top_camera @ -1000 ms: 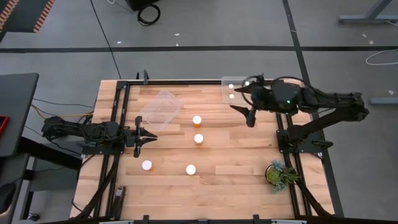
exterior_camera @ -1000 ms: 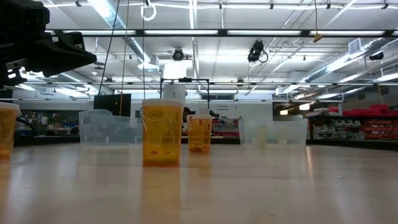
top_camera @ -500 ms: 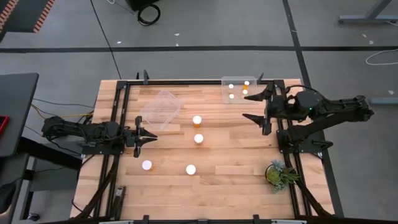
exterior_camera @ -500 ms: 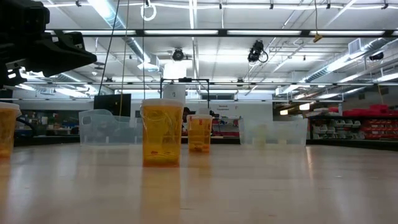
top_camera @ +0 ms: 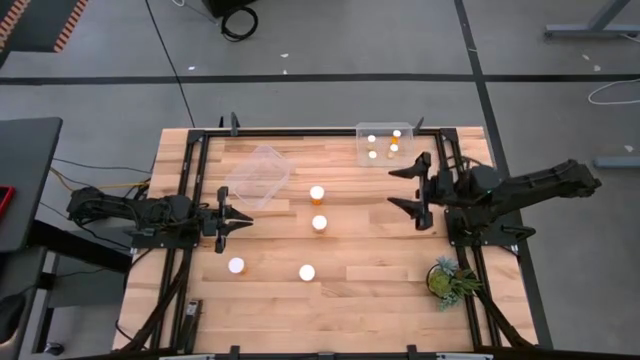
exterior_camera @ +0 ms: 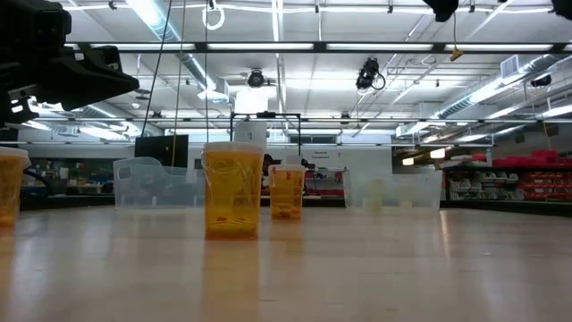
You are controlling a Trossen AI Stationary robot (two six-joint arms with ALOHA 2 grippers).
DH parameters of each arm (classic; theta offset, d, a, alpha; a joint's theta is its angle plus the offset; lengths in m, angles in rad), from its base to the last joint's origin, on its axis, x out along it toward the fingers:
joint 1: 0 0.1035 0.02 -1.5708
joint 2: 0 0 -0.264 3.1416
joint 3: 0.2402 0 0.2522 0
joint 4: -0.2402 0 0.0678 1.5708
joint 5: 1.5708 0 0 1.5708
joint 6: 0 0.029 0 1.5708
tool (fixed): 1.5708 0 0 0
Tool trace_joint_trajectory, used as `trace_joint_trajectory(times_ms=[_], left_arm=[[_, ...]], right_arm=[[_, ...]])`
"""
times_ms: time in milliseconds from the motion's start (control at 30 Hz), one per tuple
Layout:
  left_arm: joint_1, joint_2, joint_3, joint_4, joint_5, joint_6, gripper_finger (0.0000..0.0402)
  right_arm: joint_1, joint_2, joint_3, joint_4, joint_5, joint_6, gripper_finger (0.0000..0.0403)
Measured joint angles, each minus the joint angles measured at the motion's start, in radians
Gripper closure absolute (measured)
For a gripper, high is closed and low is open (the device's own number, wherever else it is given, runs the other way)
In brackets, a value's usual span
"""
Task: Pick and place medicine bottles into bin by pill shape (circle, oval)
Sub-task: Put the orange pill bottle into the left transparent bin
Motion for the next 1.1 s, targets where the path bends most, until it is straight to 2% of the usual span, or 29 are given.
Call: trace_joint_trajectory(times_ms=[233,333,600,1000,1100], left_arm=[[0.000,0.000,0.000,0.000,0.000,0.000,0.0350],[0.000,0.000,0.000,0.000,0.000,0.000,0.0349],[0.000,0.000,0.000,0.000,0.000,0.000,0.0343],[0.000,0.000,0.000,0.000,0.000,0.000,0.0345],[0.000,0.000,0.000,0.000,0.000,0.000,0.0342]], right_arm=[[-0.002,-0.011,-0.193,0.230,-0.002,-0.023,0.0089],[-0.002,-0.060,-0.255,0.263,-0.002,-0.006,0.0089],[-0.002,-0.295,-0.364,0.215,0.024,0.043,0.0089],[-0.002,-0.467,-0.409,0.057,0.004,0.062,0.0089],[-0.002,-0.522,-0.409,-0.030,0.001,0.081,0.0089]])
